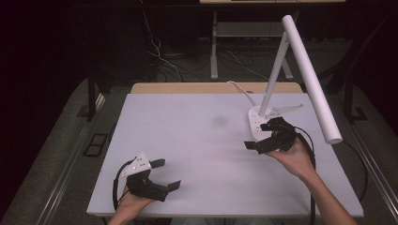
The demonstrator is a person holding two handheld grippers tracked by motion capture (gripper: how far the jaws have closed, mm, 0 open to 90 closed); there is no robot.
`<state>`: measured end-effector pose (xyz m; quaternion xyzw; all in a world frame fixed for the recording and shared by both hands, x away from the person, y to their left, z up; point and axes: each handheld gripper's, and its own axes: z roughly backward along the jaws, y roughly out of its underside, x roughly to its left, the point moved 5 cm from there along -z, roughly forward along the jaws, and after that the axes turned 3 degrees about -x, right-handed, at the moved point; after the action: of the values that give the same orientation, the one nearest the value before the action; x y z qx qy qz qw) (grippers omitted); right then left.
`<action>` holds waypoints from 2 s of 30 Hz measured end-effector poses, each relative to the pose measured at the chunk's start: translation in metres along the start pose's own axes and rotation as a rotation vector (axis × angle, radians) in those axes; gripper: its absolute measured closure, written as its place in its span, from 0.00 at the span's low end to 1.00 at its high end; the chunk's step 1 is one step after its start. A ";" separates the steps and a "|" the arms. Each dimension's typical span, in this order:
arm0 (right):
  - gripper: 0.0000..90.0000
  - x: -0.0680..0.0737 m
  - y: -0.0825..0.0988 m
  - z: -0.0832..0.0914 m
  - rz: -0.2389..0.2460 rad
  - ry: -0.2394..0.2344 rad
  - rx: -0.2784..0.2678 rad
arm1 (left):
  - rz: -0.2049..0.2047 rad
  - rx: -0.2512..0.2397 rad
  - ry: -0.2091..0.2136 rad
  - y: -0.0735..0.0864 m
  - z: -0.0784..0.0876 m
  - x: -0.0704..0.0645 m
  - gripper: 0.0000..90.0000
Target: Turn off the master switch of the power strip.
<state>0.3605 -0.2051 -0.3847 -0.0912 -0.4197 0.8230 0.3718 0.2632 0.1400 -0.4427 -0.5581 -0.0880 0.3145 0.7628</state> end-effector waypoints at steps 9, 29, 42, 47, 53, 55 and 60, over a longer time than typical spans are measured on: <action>0.00 -0.005 -0.008 -0.008 0.005 0.024 0.014 | -0.005 0.022 -0.007 0.001 -0.001 0.000 0.00; 0.08 -0.021 -0.029 -0.029 0.038 0.100 0.093 | -0.008 0.025 0.005 0.001 -0.003 -0.003 0.00; 0.34 -0.035 -0.041 -0.039 0.061 0.144 0.121 | -0.011 0.026 0.001 0.001 -0.001 -0.001 0.00; 0.55 -0.044 -0.045 -0.042 0.055 0.171 0.140 | -0.019 0.032 0.002 0.002 -0.001 -0.001 0.00; 0.83 -0.048 -0.048 -0.048 0.099 0.213 0.160 | -0.016 0.031 0.005 0.002 -0.001 -0.001 0.00; 0.90 -0.050 -0.048 -0.050 0.107 0.222 0.167 | -0.018 0.033 0.008 0.002 -0.001 -0.001 0.00; 0.99 -0.053 -0.049 -0.056 0.123 0.249 0.189 | -0.023 0.038 0.010 0.002 -0.001 -0.001 0.00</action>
<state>0.4502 -0.1883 -0.3919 -0.1827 -0.2847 0.8624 0.3767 0.2619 0.1386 -0.4446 -0.5440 -0.0849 0.3046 0.7772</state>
